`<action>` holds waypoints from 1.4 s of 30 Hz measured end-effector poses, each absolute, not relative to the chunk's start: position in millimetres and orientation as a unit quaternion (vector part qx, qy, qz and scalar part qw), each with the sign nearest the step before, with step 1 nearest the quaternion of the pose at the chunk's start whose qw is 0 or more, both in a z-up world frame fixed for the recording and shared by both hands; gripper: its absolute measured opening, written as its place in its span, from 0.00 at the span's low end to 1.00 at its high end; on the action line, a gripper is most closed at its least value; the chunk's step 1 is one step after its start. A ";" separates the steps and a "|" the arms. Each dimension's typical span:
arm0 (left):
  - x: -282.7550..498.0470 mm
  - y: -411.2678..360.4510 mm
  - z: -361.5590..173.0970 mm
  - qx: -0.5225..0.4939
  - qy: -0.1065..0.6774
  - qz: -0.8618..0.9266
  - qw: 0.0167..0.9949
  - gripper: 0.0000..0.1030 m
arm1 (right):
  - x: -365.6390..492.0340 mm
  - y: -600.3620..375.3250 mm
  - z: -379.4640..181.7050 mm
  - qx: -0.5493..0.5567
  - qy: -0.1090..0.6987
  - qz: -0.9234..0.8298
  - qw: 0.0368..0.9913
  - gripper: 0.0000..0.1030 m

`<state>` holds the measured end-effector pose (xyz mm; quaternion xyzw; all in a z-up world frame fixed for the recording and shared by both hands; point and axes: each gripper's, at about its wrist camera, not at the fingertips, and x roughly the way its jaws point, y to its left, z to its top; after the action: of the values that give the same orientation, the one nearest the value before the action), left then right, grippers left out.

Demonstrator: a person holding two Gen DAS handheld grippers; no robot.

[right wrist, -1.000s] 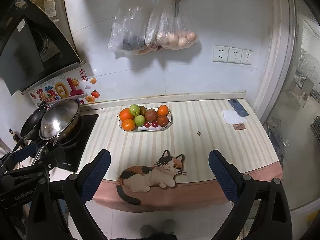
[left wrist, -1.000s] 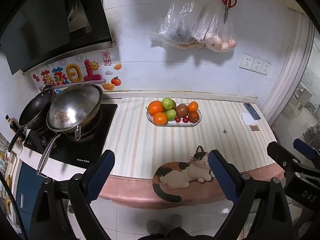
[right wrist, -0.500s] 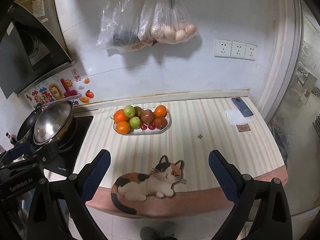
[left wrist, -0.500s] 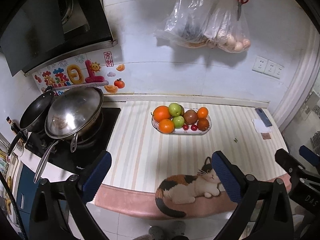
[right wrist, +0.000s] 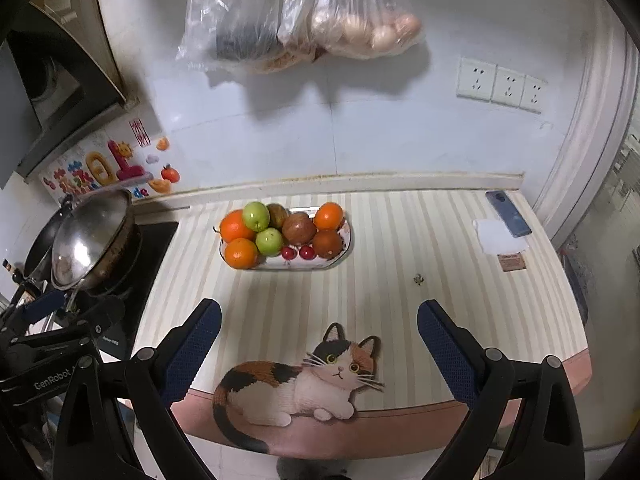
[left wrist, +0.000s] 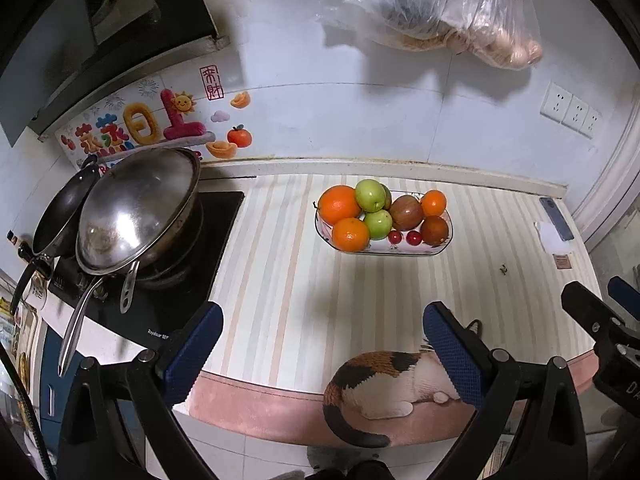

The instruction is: Organize fruits

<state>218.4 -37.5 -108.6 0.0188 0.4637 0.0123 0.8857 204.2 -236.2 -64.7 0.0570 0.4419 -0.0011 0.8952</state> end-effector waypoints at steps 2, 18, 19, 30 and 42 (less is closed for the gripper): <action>223.8 -38.5 -111.2 0.023 0.465 0.012 0.885 1.00 | 209.7 -234.0 -70.7 0.056 0.447 -0.001 0.893 0.98; 235.0 -40.9 -114.6 0.031 0.468 0.007 0.883 1.00 | 222.2 -232.8 -83.0 0.057 0.465 -0.004 0.884 0.98; 234.5 -41.6 -114.0 0.031 0.467 0.006 0.884 1.00 | 222.2 -232.7 -82.9 0.056 0.465 -0.004 0.884 0.98; 227.9 -45.8 -110.0 0.029 0.464 0.002 0.885 1.00 | 219.1 -234.4 -81.1 0.052 0.467 -0.003 0.883 0.98; 226.7 -46.9 -107.3 0.029 0.462 0.001 0.886 1.00 | 216.8 -232.2 -79.6 0.043 0.467 -0.006 0.883 0.98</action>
<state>226.7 -46.9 -107.3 0.0286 0.4624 0.0014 0.8862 216.8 -232.2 -79.6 0.0434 0.4673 -0.0060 0.8830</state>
